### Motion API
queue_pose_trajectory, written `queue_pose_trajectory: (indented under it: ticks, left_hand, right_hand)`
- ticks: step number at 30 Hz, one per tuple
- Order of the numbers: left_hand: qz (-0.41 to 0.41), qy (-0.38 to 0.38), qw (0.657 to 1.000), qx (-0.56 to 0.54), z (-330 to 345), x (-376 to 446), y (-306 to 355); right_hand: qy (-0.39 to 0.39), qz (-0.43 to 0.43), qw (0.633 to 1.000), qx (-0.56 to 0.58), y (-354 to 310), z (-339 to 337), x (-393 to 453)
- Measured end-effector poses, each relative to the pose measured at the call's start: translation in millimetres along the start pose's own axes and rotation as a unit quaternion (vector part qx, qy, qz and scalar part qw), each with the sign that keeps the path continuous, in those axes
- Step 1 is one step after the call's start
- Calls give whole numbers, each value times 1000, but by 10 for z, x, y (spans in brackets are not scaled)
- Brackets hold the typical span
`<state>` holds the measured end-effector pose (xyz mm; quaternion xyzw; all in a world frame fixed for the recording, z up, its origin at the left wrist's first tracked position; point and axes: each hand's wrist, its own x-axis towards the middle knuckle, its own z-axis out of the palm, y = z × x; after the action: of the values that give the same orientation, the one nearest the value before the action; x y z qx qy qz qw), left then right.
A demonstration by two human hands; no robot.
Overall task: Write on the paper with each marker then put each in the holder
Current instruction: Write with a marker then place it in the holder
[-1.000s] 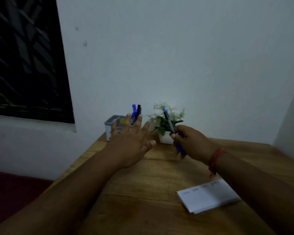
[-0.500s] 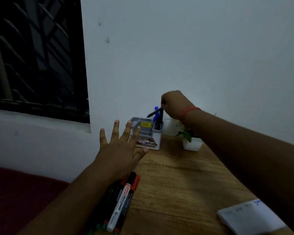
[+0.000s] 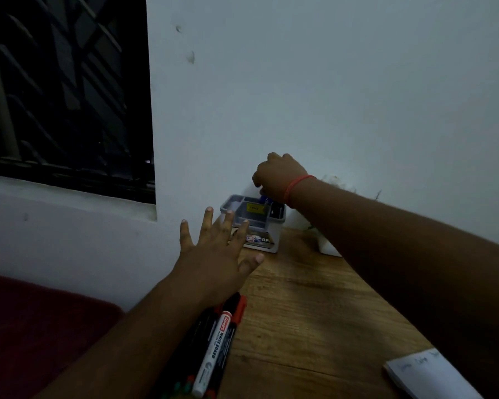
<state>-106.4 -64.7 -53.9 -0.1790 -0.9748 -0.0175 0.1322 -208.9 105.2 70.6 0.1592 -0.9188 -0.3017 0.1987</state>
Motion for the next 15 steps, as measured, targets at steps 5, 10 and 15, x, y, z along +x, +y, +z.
queue_pose_trajectory:
  ticks: [5,10,15]
  left_hand:
    - [2,-78,997,-10,-65,-37,-53]
    - [116,-141,973,-141,-221,-104,-78]
    - [156,-125,965,-169,-283,-159,-128]
  right_hand:
    - [102,8,989,110,-43,-178,-382]
    - [113,-1,971,212,-161,-250,-1351]
    - [105,14,945,309,-34,-29,-2384]
